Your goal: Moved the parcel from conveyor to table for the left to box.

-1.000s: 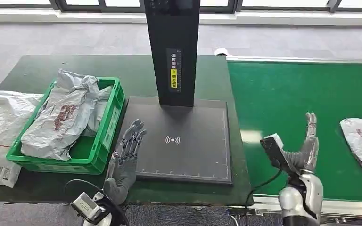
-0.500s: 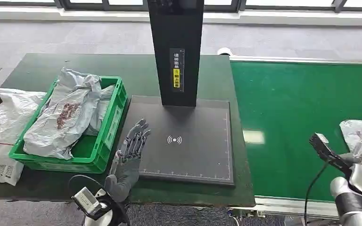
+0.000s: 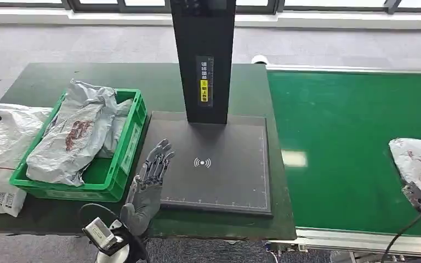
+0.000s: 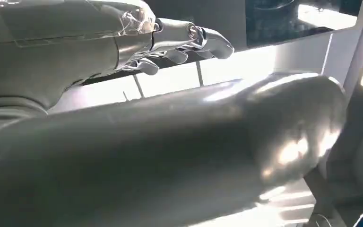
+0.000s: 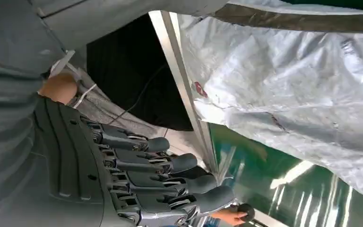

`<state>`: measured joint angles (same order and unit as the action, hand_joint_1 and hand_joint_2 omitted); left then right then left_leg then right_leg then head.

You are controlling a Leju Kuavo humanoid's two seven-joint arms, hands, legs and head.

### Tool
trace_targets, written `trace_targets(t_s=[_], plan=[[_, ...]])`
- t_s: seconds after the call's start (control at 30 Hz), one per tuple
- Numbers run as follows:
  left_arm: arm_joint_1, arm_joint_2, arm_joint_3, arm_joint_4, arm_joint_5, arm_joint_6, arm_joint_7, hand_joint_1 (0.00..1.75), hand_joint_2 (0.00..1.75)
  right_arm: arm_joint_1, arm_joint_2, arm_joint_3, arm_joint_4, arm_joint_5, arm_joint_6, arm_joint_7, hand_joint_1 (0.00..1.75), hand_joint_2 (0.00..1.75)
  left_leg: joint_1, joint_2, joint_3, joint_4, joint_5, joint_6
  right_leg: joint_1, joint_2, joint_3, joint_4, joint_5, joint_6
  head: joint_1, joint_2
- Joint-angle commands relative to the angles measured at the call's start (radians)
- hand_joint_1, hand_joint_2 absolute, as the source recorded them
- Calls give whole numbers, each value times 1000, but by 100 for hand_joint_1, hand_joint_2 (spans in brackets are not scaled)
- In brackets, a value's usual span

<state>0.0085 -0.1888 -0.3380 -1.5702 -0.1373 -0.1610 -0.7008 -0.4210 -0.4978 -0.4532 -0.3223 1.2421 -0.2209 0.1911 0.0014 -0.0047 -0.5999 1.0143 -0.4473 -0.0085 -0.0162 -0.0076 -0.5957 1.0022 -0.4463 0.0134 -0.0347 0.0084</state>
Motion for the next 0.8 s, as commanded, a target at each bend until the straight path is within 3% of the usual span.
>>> trace_targets(t_s=[0.03, 0.33, 0.53, 0.6, 0.8], plan=[[-25, 43, -42, 44, -9, 0, 3, 0, 0, -36, 35, -100, 68, -12, 7, -18, 0, 175, 0, 1, 4, -2, 0, 0, 0, 1, 4, -2, 0, -1, 0, 0], [-11, 36, -40, 56, -22, 8, 3, 0, 0, -81, 103, -85, 61, 22, -28, -21, 0, 175, 1, 5, 4, -3, 0, -1, 1, 5, 3, -2, 1, -1, 0, 0], [-27, 38, -55, 84, -15, -5, 3, 0, 0, -49, 131, -90, 69, 32, -23, -95, 0, 175, 1, 2, 3, -2, 0, -1, 1, 1, 4, -2, 0, -1, 0, 0], [-76, 36, -71, 140, -21, -11, 3, 0, 0, 16, 132, -88, 82, 44, 105, -104, 0, 175, 1, 0, 3, -2, 0, 0, 1, 0, 4, -2, 0, -1, 0, 0], [-116, 28, -84, 189, -20, -14, 3, 0, 0, 69, 132, -102, 90, 45, 214, -127, 0, 175, 1, -3, 4, -3, 0, 0, 1, -4, 6, -3, 0, -1, 0, 0]])
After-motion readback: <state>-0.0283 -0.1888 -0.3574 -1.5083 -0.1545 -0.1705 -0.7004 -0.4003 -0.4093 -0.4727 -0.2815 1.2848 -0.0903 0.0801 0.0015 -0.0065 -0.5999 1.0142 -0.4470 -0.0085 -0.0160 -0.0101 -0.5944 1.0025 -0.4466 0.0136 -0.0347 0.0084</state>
